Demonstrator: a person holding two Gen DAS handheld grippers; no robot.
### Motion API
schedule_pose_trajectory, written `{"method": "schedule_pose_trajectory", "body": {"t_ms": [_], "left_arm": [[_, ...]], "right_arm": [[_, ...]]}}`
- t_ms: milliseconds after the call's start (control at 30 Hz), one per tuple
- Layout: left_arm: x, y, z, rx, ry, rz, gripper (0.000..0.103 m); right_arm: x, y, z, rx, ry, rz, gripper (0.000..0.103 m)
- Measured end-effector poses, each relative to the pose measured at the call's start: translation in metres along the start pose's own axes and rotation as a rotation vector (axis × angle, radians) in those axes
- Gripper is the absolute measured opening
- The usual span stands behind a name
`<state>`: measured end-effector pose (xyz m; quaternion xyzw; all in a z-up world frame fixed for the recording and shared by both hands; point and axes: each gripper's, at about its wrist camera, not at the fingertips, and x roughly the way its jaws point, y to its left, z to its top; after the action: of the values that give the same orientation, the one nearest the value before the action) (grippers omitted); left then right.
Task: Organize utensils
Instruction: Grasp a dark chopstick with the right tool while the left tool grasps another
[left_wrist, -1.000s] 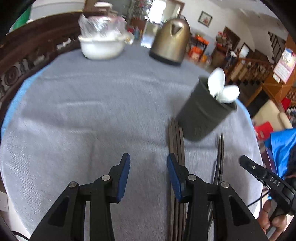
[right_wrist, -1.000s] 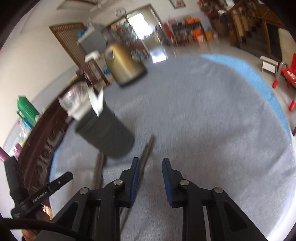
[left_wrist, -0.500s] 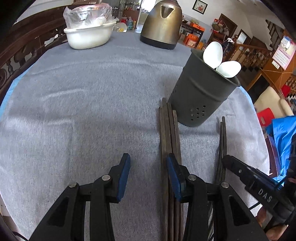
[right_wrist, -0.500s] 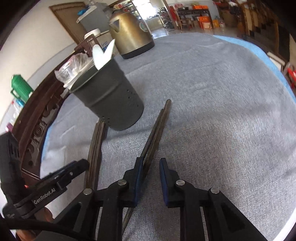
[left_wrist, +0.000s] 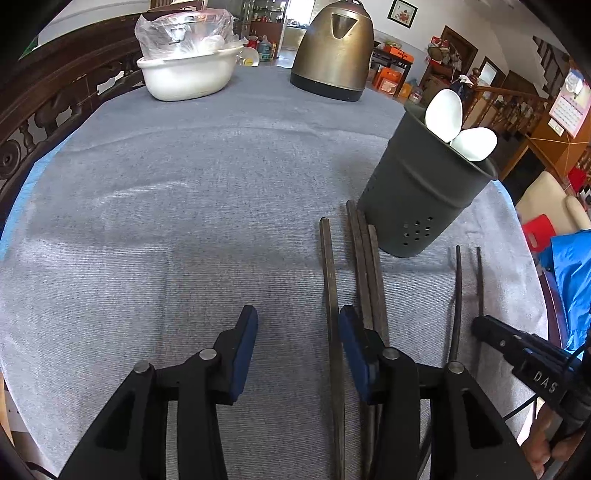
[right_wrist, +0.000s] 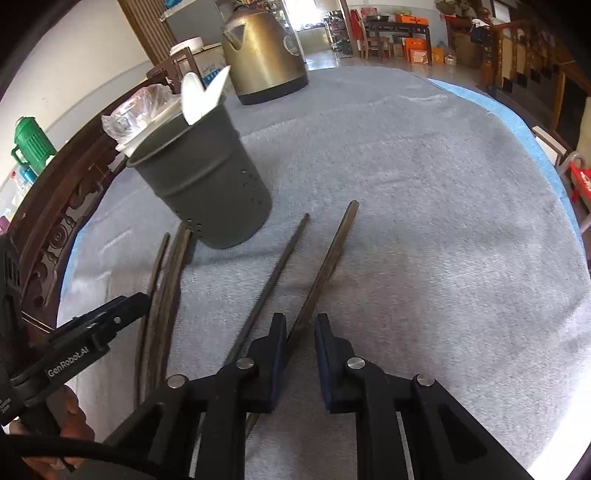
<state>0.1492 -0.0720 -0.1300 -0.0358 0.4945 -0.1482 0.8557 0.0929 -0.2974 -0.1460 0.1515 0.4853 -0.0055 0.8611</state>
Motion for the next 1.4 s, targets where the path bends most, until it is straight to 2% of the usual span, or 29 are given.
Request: {"method": "schedule_pose_trajectory", "body": {"t_ms": [133,233,267,367,500,667,767,867,933,967,1033,1067,1167,1400], "left_arm": [[-0.002,0.004,0.004,-0.016,0.013,0.009,0.049],[-0.003,0.008,0.008,-0.026,0.026,0.002,0.049],[-0.003,0.009,0.011,-0.027,0.028,-0.006,0.048],[-0.002,0.012,0.022,-0.034,0.030,-0.035,0.048],[-0.001,0.017,0.047,-0.050,0.022,-0.067,0.048],[0.017,0.017,0.070,-0.046,0.087,-0.089,0.048],[0.028,0.008,0.072,-0.026,0.137,-0.087,0.048],[0.038,0.001,0.072,-0.013,0.187,-0.092,0.045],[0.040,-0.003,0.072,0.010,0.189,-0.081,0.030],[0.041,-0.004,0.072,0.014,0.194,-0.081,0.027],[0.043,-0.006,0.073,0.016,0.208,-0.093,0.008],[0.044,-0.006,0.073,0.017,0.215,-0.099,0.008],[0.044,-0.008,0.074,0.029,0.203,-0.106,0.007],[0.000,-0.001,0.075,0.006,0.093,-0.141,0.006]], "right_arm": [[-0.003,-0.015,0.001,0.039,0.016,0.023,0.017],[-0.005,-0.028,0.004,0.099,0.040,0.073,0.019],[-0.005,-0.032,0.006,0.130,0.048,0.092,0.022],[-0.007,-0.045,0.016,0.207,0.048,0.134,0.022],[-0.006,-0.057,0.036,0.275,0.039,0.121,0.022],[0.008,-0.063,0.058,0.339,0.074,0.118,0.022],[0.015,-0.058,0.067,0.332,0.096,0.073,0.022],[0.020,-0.047,0.071,0.299,0.122,0.029,0.022],[0.024,-0.044,0.073,0.283,0.132,0.008,0.021],[0.025,-0.042,0.073,0.277,0.136,-0.001,0.021],[0.030,-0.037,0.075,0.258,0.141,-0.022,0.015],[0.034,-0.034,0.076,0.243,0.141,-0.035,0.009],[0.035,-0.031,0.074,0.221,0.126,-0.031,0.006],[0.007,-0.036,0.068,0.220,0.032,0.050,0.006]]}}
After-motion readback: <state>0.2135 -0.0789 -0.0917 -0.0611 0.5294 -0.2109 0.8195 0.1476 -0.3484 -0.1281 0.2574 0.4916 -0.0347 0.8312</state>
